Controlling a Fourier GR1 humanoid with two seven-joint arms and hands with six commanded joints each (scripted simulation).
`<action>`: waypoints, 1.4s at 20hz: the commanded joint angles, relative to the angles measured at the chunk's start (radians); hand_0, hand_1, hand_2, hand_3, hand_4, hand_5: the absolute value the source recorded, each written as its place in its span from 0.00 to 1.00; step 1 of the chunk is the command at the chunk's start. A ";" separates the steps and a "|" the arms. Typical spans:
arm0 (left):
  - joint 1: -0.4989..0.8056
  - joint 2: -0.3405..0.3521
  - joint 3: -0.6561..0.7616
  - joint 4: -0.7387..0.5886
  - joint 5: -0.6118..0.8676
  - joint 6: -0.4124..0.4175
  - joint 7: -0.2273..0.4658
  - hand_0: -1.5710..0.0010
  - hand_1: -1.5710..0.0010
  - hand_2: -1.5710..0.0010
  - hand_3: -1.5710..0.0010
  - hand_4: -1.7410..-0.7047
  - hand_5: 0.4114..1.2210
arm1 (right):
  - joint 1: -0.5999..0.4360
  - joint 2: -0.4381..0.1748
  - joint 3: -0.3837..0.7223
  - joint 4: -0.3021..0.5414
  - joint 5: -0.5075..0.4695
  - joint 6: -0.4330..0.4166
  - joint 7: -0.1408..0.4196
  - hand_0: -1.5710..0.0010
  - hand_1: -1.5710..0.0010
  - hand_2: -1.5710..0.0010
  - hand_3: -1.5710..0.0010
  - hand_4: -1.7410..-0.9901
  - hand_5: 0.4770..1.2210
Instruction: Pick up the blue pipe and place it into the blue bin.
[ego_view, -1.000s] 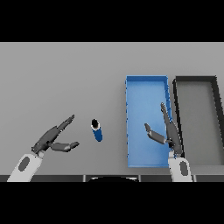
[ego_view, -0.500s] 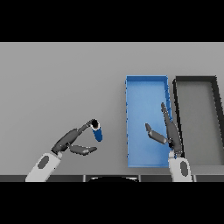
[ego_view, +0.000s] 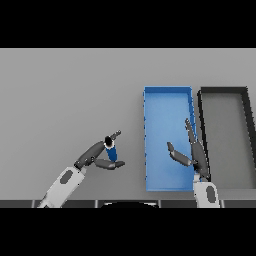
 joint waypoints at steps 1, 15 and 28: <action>0.009 -0.009 -0.002 0.007 0.008 -0.007 -0.024 1.00 1.00 1.00 1.00 0.64 0.02 | 0.007 -0.011 -0.007 -0.001 0.001 0.000 -0.009 1.00 1.00 1.00 1.00 0.71 0.23; 0.026 -0.117 -0.013 0.025 0.043 0.021 -0.111 0.16 0.14 0.12 0.12 0.22 0.90 | -0.014 -0.006 -0.010 0.007 -0.018 0.010 0.007 1.00 1.00 1.00 1.00 0.69 0.23; -0.044 -0.166 0.014 -0.191 0.051 -0.011 -0.048 0.01 0.01 0.01 0.01 0.27 0.99 | -0.017 -0.023 -0.019 0.018 -0.005 0.008 -0.009 1.00 1.00 1.00 1.00 0.75 0.22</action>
